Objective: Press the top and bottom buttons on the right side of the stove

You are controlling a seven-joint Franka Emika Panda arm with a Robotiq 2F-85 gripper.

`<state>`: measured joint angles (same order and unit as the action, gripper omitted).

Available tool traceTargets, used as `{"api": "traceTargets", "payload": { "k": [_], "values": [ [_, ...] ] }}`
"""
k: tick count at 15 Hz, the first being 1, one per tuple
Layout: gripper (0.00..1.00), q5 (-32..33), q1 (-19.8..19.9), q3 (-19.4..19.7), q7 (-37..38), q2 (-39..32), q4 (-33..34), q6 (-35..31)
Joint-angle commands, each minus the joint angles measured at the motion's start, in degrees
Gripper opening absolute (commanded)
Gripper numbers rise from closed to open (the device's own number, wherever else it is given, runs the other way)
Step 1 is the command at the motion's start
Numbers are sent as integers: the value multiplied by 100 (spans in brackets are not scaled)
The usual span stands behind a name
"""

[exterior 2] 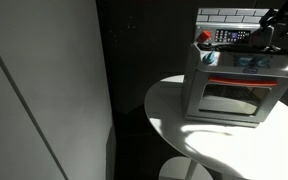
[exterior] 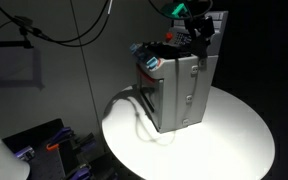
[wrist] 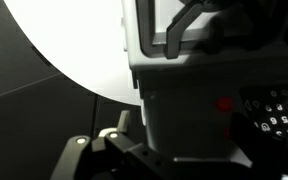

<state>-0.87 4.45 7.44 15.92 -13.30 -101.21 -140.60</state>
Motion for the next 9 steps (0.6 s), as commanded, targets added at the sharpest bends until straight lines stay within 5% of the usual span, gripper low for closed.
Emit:
{"api": "traceTargets", "payload": {
  "k": [1,9],
  "values": [
    [100,-35,3,-6,89,-154,290,134],
    [100,-18,-5,-4,84,-219,329,123]
  ]
}}
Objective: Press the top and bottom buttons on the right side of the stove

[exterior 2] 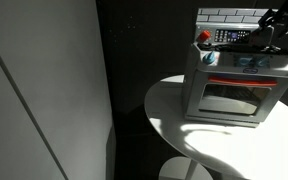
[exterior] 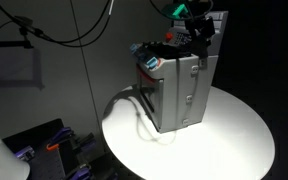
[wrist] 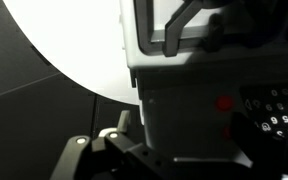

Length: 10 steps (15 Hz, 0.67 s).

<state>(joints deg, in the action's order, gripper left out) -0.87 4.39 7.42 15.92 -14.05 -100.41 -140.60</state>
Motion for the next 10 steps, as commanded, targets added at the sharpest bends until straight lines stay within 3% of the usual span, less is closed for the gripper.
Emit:
{"api": "traceTargets", "payload": {
  "k": [1,10],
  "values": [
    [100,-10,0,2,85,-159,252,109],
    [100,19,4,23,80,-384,418,-91]
  ]
}}
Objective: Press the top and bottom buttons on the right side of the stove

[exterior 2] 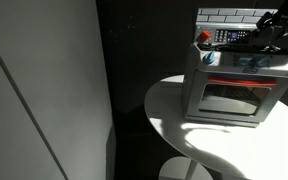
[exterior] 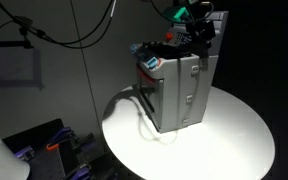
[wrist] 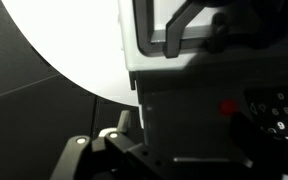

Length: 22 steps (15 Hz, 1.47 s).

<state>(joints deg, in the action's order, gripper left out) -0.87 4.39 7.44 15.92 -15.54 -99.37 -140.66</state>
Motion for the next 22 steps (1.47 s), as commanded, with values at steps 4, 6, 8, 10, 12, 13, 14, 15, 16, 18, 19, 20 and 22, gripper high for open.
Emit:
{"api": "traceTargets", "payload": {
  "k": [4,6,8,10,12,13,14,15,16,18,19,20,22],
  "values": [
    [100,42,-3,28,75,-318,398,-157],
    [100,33,-5,26,70,-342,414,-185],
    [100,32,-10,27,68,-339,404,-208],
    [100,26,-15,24,61,-290,347,-194],
    [100,38,-27,26,70,-191,252,-137],
    [100,-2,-20,7,42,-147,208,-106],
    [100,14,-32,10,55,-89,137,-89],
    [100,-17,-29,-5,34,-40,82,-61],
    [100,-39,-28,-17,18,13,25,-35],
    [100,-56,-26,-30,-4,98,-63,4],
    [100,-58,-28,-34,-3,140,-107,22],
    [100,-47,-34,-32,13,167,-134,35],
    [100,-35,-36,-33,22,210,-171,49]
  ]
}}
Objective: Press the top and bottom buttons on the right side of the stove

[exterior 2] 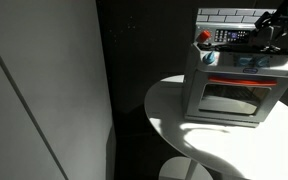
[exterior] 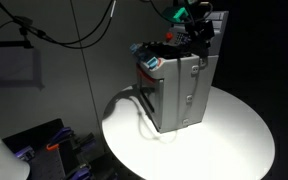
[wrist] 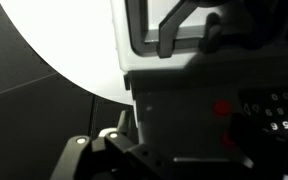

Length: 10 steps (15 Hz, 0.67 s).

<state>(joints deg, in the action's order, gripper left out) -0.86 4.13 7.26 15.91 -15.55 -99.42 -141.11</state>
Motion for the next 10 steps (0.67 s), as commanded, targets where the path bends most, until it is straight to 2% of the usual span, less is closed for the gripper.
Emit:
{"api": "traceTargets", "payload": {
  "k": [1,10],
  "values": [
    [100,-25,-12,-10,38,229,-177,102],
    [100,22,-13,14,77,220,-159,64]
  ]
}}
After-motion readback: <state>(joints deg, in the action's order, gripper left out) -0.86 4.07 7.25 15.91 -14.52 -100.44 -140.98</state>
